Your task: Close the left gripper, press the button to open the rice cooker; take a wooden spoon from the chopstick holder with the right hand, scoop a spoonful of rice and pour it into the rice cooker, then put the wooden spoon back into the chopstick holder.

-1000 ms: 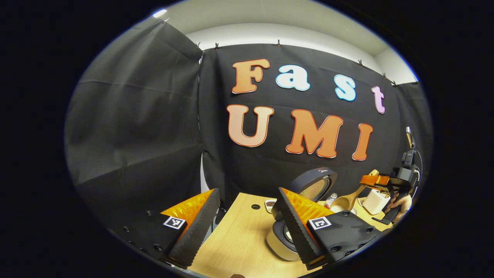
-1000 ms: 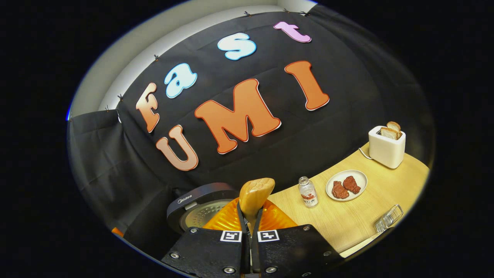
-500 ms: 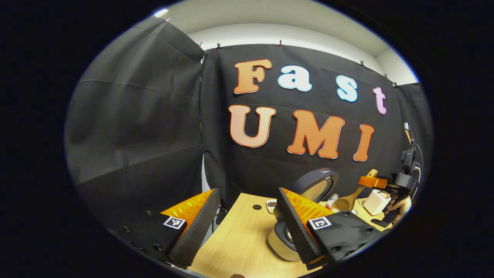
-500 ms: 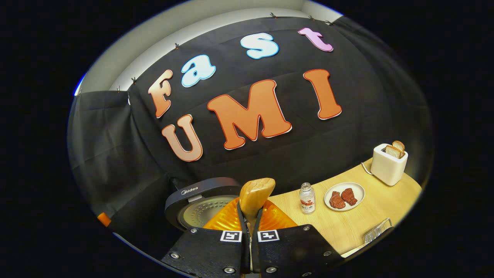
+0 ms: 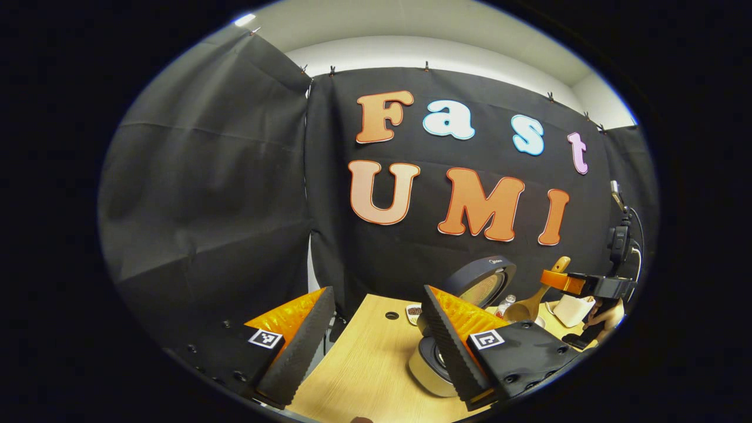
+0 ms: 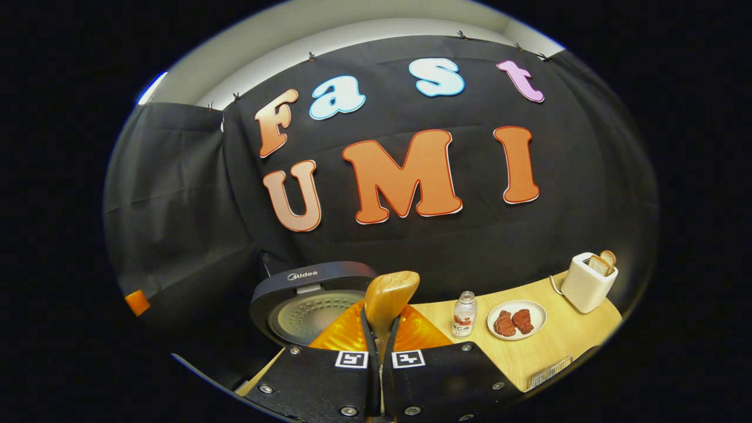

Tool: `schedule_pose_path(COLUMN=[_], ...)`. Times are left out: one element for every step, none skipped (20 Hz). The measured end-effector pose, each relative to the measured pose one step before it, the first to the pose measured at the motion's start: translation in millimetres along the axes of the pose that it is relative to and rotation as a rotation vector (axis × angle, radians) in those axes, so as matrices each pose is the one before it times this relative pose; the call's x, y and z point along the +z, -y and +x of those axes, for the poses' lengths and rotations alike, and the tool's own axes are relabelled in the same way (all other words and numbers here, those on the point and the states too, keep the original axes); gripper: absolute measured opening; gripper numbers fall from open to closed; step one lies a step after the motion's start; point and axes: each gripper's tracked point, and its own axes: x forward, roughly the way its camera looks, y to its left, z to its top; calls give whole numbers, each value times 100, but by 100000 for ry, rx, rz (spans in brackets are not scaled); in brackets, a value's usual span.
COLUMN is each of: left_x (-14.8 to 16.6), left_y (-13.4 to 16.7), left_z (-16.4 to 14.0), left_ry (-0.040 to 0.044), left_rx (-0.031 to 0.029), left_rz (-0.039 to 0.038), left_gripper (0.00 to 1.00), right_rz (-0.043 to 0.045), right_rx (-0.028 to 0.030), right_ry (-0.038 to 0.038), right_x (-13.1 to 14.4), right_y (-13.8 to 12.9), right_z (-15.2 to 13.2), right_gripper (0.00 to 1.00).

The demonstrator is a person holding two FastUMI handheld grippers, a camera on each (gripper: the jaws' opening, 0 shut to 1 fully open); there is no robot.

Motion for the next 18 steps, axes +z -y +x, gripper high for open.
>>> schedule_pose_path(left_x=[-80,7,-19,-69,-84,-55,-141,-5,13,10,44,77,55,52,-28,77,134,45], left_y=[33,41,67,61,-11,-25,-48,43,-54,52,-28,-59,-55,58,158,162,328,286], left_z=[-69,1,50,-63,-28,-16,-126,-91,-136,-118,-41,-123,-240,-172,-97,-127,-33,-80], left_ry=[-75,-99,-94,-83,-175,-127,-253,-6,-27,-8,66,127,152,171,31,73,76,132], left_rx=[-114,7,-51,38,165,218,202,174,320,246,276,335,348,244,101,-34,-421,-188], left_rz=[78,70,81,121,182,207,175,117,-38,-47,113,296,263,33,-262,-502,-500,-34], left_gripper=[100,100,100,100,100,100,100,100,100,100,100,100,100,100,100,100,100,100], right_rz=[-2666,-3344,-3498,-3009,-1912,-1170,-696,-760,-737,-250,533,1458,1742,1759,1684,1689,2286,2725], right_rx=[416,368,313,502,850,1686,2062,1876,1378,721,283,83,182,218,-20,-189,-236,-460], right_ry=[-268,-328,-381,-198,-147,-174,402,371,-93,-383,-825,-663,-300,-47,346,343,350,181], right_x=[-347,-266,-240,-262,-418,-326,-153,-222,-360,-321,-447,-340,-241,-92,229,211,228,380], right_y=[-154,-167,-378,-216,-263,-283,-315,-401,-536,-177,60,96,165,240,264,458,569,573], right_z=[74,-14,103,14,90,43,39,-87,-137,-48,164,-57,17,-247,-102,-144,-189,-299], right_gripper=[0,0,0,0,1,1,1,1,1,1,1,1,1,1,1,1,1,1])
